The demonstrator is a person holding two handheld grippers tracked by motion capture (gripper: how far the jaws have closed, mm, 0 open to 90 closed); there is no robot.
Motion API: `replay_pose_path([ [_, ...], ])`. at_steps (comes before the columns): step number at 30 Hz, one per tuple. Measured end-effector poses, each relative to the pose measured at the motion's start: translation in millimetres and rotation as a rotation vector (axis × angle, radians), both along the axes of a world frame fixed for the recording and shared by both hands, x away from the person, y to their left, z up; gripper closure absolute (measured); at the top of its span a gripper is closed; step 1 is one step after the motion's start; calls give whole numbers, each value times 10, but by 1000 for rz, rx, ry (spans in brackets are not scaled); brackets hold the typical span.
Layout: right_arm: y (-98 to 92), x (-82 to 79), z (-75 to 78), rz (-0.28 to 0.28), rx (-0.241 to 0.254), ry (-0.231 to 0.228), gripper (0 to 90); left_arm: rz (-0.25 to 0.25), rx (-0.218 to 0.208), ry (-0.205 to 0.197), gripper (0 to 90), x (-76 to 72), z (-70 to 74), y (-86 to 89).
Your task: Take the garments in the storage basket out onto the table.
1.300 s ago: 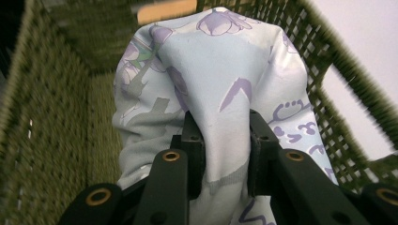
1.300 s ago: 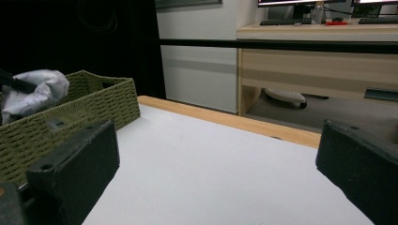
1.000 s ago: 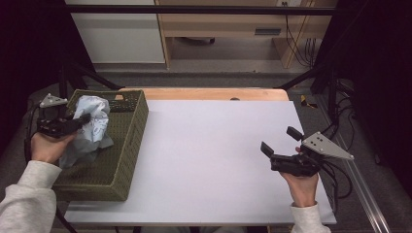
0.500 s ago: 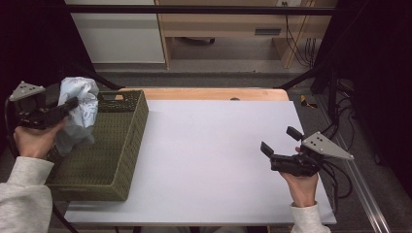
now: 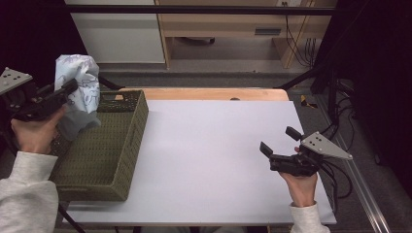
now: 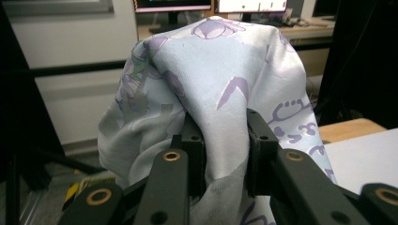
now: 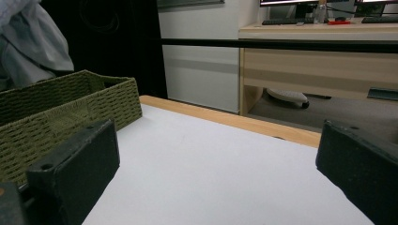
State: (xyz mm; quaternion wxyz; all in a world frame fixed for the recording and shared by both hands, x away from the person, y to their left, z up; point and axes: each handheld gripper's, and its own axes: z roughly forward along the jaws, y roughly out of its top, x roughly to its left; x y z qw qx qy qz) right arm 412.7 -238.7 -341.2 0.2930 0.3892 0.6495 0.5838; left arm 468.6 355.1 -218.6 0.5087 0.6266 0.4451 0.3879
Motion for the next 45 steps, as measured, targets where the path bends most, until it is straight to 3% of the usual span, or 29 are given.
replay_pose_path([
  [10, -8, -12, 5, -5, -1, -6, 2, -62, -52, -109, 730, -96, 200, -269],
  [16, -13, -18, 7, 0, -1, -4, 3, -105, -89, -145, 730, -127, 253, -402],
  [37, 11, -12, -4, 9, 0, 2, 4, -287, -153, -196, 729, -209, 237, -1066],
  [39, 11, -14, -4, 10, 0, 2, 4, -300, -144, -204, 729, -189, 226, -1140],
  [45, 7, -24, -1, 6, 2, -1, 4, -343, -158, -180, 728, -152, 148, -1347],
])
